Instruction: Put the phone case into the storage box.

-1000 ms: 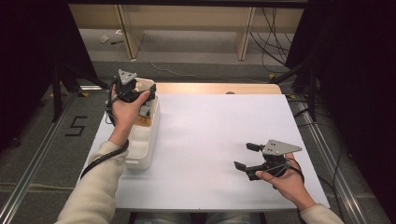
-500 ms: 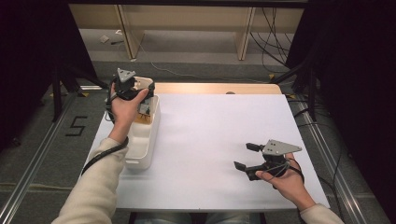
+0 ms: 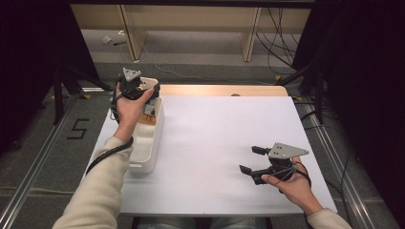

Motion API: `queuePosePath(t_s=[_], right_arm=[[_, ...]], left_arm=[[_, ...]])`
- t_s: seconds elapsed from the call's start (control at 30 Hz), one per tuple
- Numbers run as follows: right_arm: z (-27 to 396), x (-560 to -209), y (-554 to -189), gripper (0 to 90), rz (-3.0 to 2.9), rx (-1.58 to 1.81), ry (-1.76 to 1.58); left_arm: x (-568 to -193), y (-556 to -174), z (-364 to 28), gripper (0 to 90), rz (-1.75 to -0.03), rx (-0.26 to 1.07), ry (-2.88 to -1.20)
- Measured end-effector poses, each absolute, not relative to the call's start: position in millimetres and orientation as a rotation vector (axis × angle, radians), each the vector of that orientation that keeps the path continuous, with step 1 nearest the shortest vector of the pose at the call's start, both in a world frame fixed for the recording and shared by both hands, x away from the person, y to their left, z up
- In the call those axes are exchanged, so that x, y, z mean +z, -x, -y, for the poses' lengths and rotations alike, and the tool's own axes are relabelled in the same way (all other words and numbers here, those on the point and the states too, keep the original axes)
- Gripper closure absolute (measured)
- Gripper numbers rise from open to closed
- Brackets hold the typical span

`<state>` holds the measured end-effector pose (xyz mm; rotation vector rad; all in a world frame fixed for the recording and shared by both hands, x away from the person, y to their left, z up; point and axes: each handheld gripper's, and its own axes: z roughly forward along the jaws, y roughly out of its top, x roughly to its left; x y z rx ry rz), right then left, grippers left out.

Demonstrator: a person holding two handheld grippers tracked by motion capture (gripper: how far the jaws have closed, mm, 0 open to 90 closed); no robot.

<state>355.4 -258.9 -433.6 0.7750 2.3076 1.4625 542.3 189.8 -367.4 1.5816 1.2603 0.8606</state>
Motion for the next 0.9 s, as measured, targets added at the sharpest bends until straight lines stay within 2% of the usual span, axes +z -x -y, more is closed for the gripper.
queuePosePath(t_s=[0.9], right_arm=[[258.9, -433.6, -355.3, 16.3, -2.308, 1.464, -0.774]], left_arm=[[-380.4, -559.3, -190.0, 10.5, -1.299, 0.822, -1.608]])
